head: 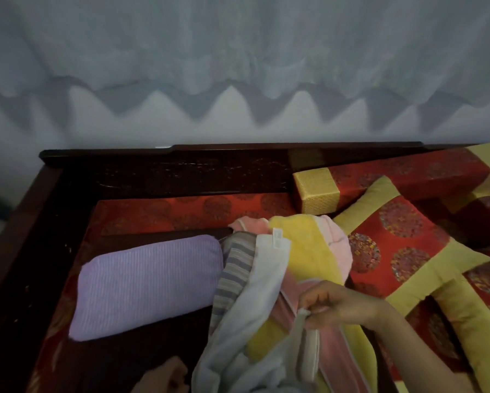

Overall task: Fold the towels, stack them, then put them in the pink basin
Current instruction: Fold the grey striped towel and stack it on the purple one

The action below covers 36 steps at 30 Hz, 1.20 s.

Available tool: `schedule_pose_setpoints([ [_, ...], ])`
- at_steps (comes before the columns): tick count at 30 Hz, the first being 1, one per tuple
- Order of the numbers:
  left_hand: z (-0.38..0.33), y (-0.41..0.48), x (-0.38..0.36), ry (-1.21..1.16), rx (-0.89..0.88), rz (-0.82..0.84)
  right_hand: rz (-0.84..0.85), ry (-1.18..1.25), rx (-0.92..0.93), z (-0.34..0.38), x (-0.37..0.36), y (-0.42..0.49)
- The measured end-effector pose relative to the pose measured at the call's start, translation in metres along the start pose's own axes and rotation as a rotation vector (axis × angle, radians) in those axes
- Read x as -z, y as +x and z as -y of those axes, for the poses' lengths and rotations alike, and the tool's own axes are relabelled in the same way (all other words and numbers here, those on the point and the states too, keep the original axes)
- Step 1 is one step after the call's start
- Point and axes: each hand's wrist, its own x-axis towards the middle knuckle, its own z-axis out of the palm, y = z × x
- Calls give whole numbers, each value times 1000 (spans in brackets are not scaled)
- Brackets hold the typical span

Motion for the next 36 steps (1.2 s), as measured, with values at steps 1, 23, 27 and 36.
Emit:
schedule_pose_setpoints([
  [1, -11, 10, 0, 13, 20, -16, -13, 10, -5, -2, -2, 1],
  [23, -125, 66, 108, -790, -288, -110, -82, 101, 5, 19, -12, -10],
  [27, -11, -17, 171, -603, -43, -414, 102, 75, -16, 43, -15, 16],
  [36, 170, -37, 126, -105, 332, -557, -160, 405, 32, 65, -29, 150],
])
